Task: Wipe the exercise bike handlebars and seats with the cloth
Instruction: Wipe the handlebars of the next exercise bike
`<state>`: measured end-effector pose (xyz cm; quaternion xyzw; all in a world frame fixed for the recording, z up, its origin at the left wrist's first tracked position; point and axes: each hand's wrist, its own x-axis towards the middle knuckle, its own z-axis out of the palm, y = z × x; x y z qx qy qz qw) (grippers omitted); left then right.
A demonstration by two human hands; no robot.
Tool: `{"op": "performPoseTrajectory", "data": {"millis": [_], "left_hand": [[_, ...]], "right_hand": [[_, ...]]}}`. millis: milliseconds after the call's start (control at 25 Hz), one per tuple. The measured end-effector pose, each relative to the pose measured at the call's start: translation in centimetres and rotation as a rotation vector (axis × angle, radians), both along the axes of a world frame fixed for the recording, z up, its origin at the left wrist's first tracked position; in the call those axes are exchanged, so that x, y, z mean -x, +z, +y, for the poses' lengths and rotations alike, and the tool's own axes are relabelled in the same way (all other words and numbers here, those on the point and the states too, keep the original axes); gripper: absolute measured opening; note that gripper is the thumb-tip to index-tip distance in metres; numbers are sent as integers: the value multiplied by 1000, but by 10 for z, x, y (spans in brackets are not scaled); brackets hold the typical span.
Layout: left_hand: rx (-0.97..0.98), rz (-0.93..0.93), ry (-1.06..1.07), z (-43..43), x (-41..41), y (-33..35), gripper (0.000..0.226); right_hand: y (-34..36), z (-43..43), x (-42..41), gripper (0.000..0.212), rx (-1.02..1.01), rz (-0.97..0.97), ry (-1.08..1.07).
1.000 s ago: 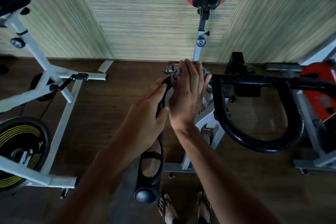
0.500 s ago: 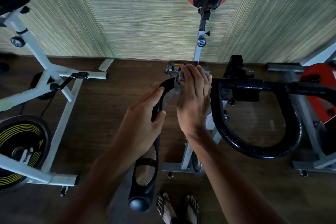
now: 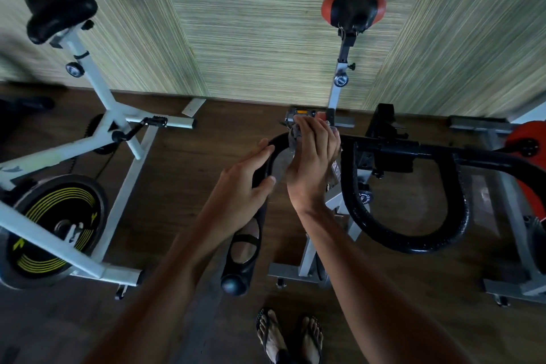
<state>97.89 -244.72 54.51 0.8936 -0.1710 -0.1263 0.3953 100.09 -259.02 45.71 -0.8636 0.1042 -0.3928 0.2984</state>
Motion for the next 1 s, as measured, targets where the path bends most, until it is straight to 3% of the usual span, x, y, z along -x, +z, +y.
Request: {"op": "performPoseTrajectory", "data": {"millis": [320, 400, 560, 760, 1000], "left_hand": [[156, 189, 87, 19, 30, 20, 46], [191, 189, 93, 23, 35, 24, 34], [416, 240, -12, 35, 52, 26, 20], [606, 100, -134, 46, 69, 6, 27], [930, -218, -219, 44, 68, -37, 40]], "right_hand": [[43, 14, 47, 43, -225, 82, 158], [57, 22, 72, 47, -272, 100, 184], [77, 41, 115, 41, -337, 62, 144], [70, 58, 147, 36, -355, -69, 63], [28, 73, 149, 35, -207, -501, 163]]}}
